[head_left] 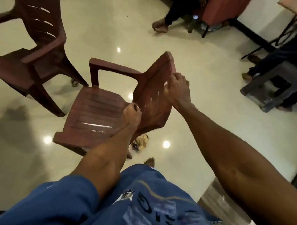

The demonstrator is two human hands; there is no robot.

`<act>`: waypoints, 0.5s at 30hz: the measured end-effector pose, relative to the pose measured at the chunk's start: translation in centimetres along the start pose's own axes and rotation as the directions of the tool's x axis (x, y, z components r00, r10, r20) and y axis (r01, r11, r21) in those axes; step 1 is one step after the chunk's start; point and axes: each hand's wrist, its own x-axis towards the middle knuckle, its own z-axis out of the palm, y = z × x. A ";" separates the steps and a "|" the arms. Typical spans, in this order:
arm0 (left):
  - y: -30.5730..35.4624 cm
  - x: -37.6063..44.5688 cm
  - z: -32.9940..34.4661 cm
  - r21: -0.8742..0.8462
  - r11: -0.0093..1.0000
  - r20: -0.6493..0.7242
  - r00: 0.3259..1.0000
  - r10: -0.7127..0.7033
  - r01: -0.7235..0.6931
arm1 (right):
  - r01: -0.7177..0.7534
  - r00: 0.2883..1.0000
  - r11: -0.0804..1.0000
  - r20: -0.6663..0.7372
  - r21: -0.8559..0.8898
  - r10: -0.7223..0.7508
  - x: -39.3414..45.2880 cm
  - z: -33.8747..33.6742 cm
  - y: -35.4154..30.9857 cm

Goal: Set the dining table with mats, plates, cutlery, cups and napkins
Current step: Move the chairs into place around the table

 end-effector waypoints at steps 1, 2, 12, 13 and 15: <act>1.2 1.4 1.0 -0.001 0.999 0.004 0.999 -0.038 0.038 | 0.065 0.997 0.998 0.042 -0.021 -0.064 2.3 0.1 1.1; 2.1 2.4 1.8 0.003 0.997 0.014 0.997 -0.072 0.072 | 0.123 0.989 0.992 0.083 -0.031 -0.120 4.1 0.4 2.0; 5.8 7.9 4.9 0.049 0.922 -0.054 0.922 -0.383 0.385 | 0.664 0.449 0.747 0.783 0.030 -0.430 17.6 6.2 1.2; 6.4 7.7 4.7 0.053 0.909 -0.036 0.911 -0.411 0.412 | 0.694 0.381 0.718 0.820 0.052 -0.428 17.7 7.0 1.3; 7.8 7.5 4.4 0.062 0.881 0.000 0.883 -0.470 0.469 | 0.760 0.286 0.644 0.845 0.088 -0.452 17.8 7.8 1.8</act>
